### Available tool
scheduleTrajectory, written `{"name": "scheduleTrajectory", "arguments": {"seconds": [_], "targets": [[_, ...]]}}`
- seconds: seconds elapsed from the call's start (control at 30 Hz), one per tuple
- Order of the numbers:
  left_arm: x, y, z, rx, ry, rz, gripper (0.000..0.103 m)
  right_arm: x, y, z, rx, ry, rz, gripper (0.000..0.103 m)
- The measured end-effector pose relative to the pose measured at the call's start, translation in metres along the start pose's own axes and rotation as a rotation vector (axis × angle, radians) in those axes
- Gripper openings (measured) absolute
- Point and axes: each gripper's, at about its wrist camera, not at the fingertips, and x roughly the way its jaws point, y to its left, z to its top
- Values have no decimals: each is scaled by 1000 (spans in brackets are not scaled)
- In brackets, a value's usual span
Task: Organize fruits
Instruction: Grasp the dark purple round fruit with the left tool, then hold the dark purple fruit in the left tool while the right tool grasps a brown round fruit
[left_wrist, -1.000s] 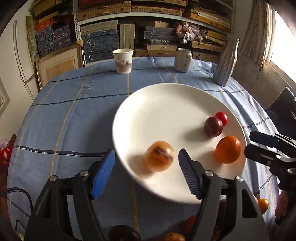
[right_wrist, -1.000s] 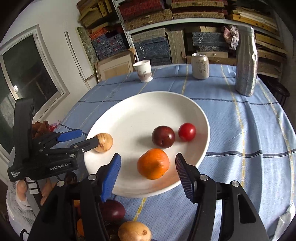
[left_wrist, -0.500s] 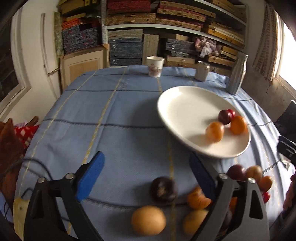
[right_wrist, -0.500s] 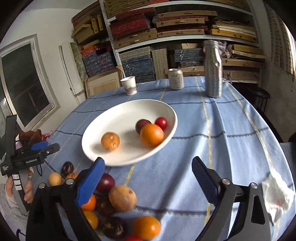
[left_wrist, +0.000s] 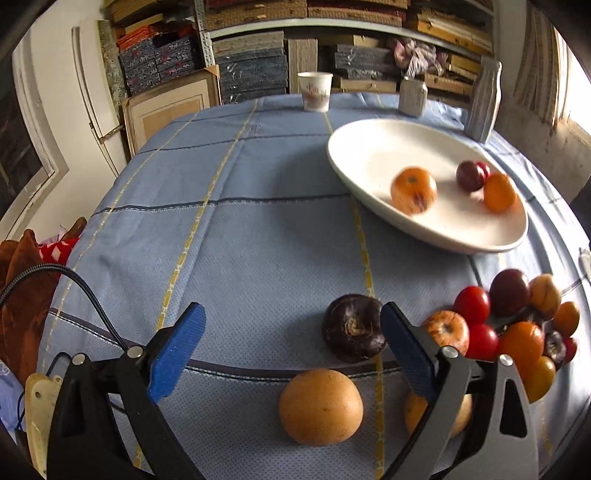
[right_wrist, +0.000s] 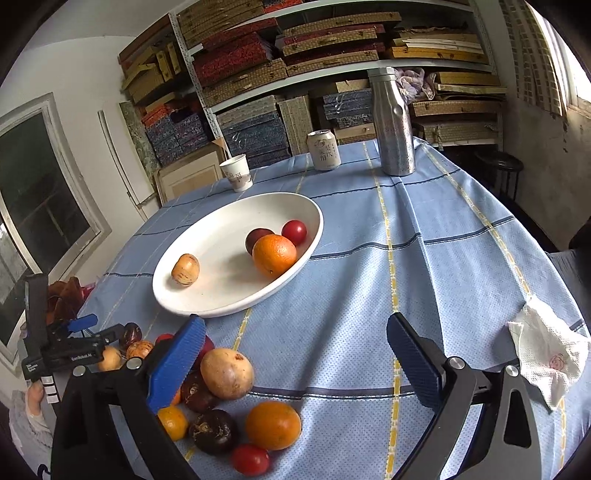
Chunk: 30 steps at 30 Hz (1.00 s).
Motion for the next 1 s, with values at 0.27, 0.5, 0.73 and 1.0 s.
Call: {"name": "scheduleTrajectory", "arguments": {"seconds": [0.27, 0.5, 0.73, 1.0], "targets": [[8, -8, 0, 50, 19, 19, 99, -2, 1, 1, 3, -1, 2, 99], [11, -21, -4, 110, 37, -15, 99, -2, 0, 1, 7, -5, 2, 99], [20, -16, -3, 82, 68, -74, 56, -3, -2, 1, 10, -10, 4, 99], [21, -8, -1, 61, 50, -41, 42, -4, -2, 1, 9, -13, 7, 99]]}}
